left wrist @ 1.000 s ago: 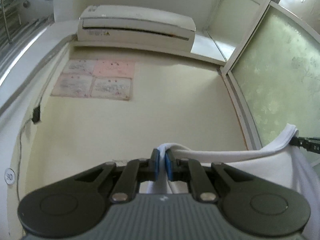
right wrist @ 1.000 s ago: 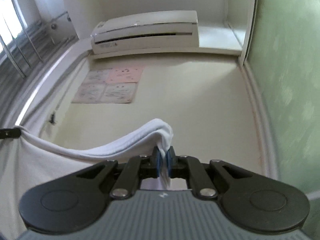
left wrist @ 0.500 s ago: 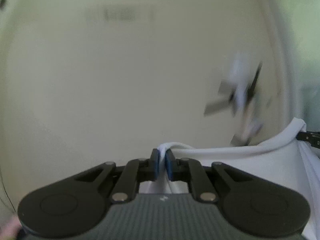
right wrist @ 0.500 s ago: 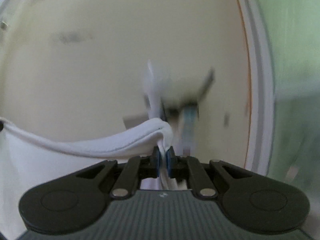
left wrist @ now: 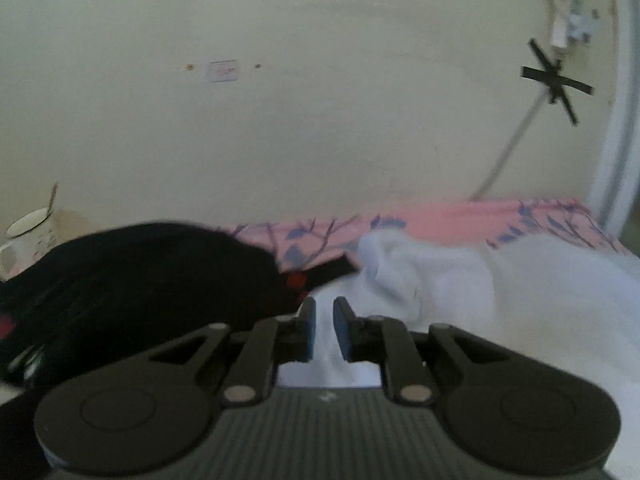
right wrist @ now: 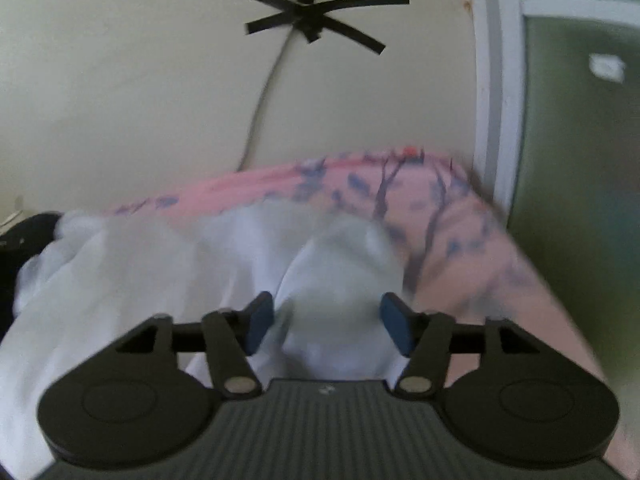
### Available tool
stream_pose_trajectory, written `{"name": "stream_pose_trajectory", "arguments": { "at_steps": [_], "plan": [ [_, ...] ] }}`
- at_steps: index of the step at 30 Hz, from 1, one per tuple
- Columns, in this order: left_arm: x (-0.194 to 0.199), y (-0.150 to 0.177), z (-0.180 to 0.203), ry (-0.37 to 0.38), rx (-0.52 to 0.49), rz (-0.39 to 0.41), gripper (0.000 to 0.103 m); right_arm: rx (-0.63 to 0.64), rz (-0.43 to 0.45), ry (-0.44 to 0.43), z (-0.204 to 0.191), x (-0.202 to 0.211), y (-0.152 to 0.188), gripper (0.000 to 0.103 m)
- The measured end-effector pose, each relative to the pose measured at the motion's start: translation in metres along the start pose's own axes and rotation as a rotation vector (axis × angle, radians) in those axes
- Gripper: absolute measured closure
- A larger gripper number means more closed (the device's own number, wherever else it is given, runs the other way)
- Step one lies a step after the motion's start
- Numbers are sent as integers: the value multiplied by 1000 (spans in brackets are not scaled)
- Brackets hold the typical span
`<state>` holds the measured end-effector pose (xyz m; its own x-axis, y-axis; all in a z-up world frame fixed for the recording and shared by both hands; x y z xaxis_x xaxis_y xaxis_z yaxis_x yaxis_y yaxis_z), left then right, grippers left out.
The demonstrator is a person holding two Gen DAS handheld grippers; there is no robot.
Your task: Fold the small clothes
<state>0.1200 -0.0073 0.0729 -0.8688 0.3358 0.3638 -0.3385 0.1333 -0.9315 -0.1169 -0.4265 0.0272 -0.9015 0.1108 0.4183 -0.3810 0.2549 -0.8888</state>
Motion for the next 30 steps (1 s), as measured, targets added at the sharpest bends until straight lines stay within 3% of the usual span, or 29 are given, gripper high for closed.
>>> {"name": "stream_pose_trajectory", "arguments": {
  "at_steps": [3,6,8,11,15,16,17,19,20,22,26,28,30],
  "plan": [
    [30,19,-20,15,9,-3,80,4,-23,-31,-19,32,32,41],
    [47,36,-34,1,15,-31,77,84,-18,26,-24,41,44,41],
    [53,47,-40,-3,24,-53,77,43,-7,51,-12,40,37,42],
    [67,57,-38,10,63,-66,75,9,5,161,15,38,33,42],
    [85,68,-24,54,51,-56,70,-28,-62,147,18,53,54,44],
    [90,71,-21,62,43,-58,69,-15,-78,139,14,58,62,52],
    [90,72,-17,67,35,-59,69,3,-87,130,10,60,70,75],
    [89,71,-12,72,24,-55,69,77,-57,148,-1,68,82,100],
    [89,70,-10,72,24,-49,69,98,-48,152,-3,72,82,103],
    [91,66,-9,76,49,-32,69,159,-9,235,7,74,70,103],
    [93,59,-14,71,110,-7,69,244,143,630,95,74,0,103],
    [96,59,-16,60,138,-1,69,184,197,674,117,75,-40,103],
    [100,59,-20,56,165,9,69,167,244,644,114,70,-71,103]
  ]
}}
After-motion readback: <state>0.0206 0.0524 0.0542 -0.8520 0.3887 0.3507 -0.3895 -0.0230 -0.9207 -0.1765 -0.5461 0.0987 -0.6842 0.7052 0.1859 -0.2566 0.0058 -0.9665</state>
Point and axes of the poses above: each gripper's, at about its wrist camera, not at the fingertips, and x roughly against the way its jaws point, z to its right, y to its underside, the point moved 7 cm from there along -x, roughly the way its jaws point, and after that the axes turned 14 degrees about z, right-handed, at the moved point
